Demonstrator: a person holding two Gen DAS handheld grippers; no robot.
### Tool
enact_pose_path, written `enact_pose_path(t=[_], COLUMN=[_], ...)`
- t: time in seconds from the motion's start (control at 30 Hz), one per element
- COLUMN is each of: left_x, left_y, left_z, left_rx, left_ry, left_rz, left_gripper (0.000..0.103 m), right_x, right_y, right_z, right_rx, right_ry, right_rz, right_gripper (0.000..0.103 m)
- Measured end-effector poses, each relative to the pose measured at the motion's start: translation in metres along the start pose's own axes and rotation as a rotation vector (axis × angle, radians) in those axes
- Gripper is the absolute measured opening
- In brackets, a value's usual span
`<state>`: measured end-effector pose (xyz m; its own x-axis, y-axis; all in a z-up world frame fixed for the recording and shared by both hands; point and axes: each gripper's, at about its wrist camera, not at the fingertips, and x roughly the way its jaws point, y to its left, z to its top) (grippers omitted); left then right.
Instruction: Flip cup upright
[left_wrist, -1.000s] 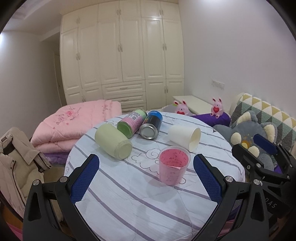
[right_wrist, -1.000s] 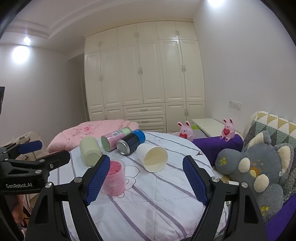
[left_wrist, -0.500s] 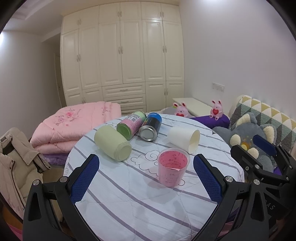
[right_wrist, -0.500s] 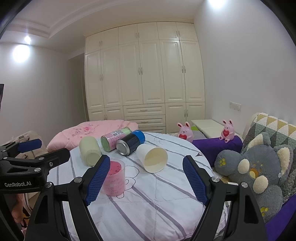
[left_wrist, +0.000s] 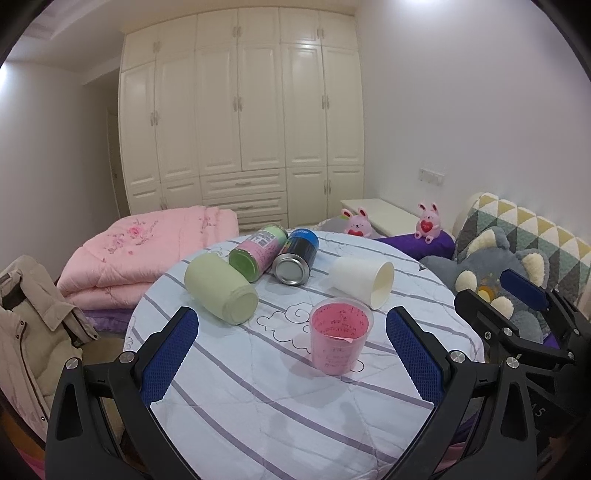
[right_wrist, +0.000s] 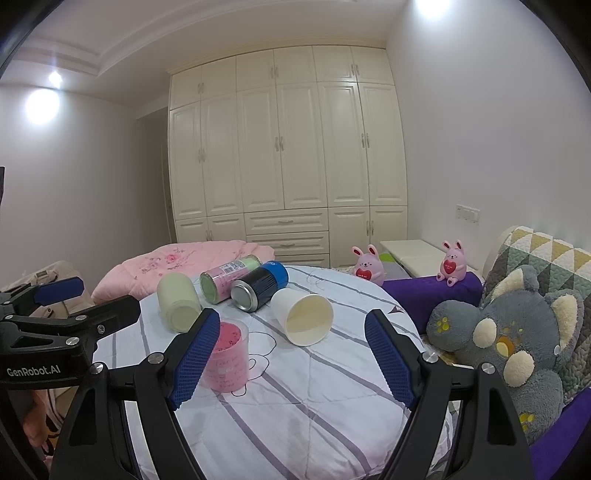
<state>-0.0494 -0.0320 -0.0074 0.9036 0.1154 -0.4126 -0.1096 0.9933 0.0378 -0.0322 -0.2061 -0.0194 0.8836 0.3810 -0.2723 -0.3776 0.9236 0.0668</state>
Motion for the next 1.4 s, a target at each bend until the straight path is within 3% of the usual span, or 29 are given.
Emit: enact_pose_path(t=[1.4], left_x=[0.0090], left_y=[0.0014], left_z=[-0.0041], left_rx=[-0.005], left_ry=[0.031], left_rz=[-0.002], left_gripper=[0.103], right_x=[0.0090], right_y=[0.0052], right_z=[-0.0008], right_rx=[-0.023], right_ry=[0.041], right_rz=[-0.018], right_gripper=[0.082])
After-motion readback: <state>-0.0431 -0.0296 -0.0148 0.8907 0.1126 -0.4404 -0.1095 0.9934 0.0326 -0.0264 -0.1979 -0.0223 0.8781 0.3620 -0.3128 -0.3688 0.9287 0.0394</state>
